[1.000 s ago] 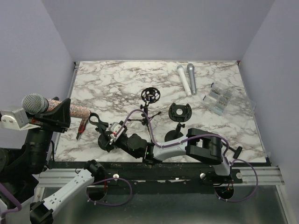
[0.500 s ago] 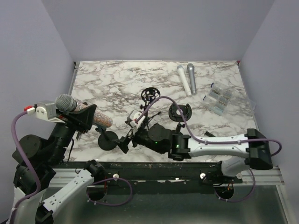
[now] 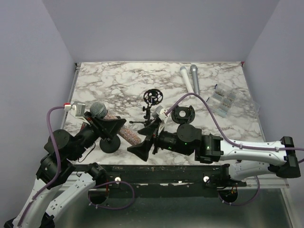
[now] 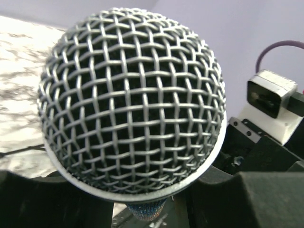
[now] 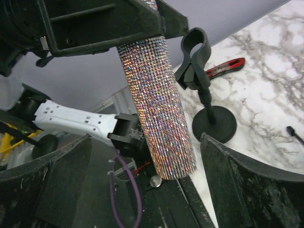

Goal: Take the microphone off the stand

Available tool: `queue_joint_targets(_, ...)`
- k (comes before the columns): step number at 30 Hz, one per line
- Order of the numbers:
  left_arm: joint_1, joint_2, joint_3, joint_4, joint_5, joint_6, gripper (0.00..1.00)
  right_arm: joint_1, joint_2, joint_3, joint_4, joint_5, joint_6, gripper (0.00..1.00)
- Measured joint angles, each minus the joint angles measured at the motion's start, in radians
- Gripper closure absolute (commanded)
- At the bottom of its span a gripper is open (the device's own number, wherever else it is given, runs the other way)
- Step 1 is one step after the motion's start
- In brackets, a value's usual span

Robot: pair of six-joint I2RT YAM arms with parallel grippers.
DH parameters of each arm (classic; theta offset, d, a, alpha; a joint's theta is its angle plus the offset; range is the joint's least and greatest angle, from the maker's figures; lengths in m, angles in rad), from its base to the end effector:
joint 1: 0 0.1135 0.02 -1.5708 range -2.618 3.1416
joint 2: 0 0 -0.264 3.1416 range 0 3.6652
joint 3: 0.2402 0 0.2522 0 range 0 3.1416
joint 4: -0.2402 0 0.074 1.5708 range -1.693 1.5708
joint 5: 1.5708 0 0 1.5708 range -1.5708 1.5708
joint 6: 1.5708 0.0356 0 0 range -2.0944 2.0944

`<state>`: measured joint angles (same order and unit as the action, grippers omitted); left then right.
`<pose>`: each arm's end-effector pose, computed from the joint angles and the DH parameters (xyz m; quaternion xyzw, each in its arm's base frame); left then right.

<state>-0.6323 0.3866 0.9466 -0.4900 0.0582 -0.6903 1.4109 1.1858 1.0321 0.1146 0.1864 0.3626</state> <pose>0.0475 -0.0374 0.4017 0.0015 0.6820 -0.4647 0.5648 0.0513 0.2764 0.3757 -0.3033 0.6536 0.4925 0.4881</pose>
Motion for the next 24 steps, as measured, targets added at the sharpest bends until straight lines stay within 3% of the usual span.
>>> queue_joint_targets(4,0.0,-0.001,-0.053,0.051,0.07,-0.074,1.0,0.0,0.031,-0.001,0.0,-0.053,0.038,0.16)
queue_joint_targets(8,0.0,0.0,-0.076,0.072,0.126,-0.127,1.0,0.0,0.067,-0.006,0.002,-0.079,0.065,0.35)
queue_joint_targets(17,0.0,-0.001,-0.077,0.087,0.169,-0.19,1.0,0.0,0.045,-0.055,0.034,-0.09,0.076,0.63)
queue_joint_targets(22,0.0,0.0,-0.077,0.087,0.181,-0.203,0.72,0.003,0.031,-0.069,0.047,-0.089,0.071,0.72)
queue_joint_targets(24,0.0,-0.001,-0.077,0.087,0.182,-0.204,0.52,0.004,0.031,-0.069,0.048,-0.089,0.069,0.73)
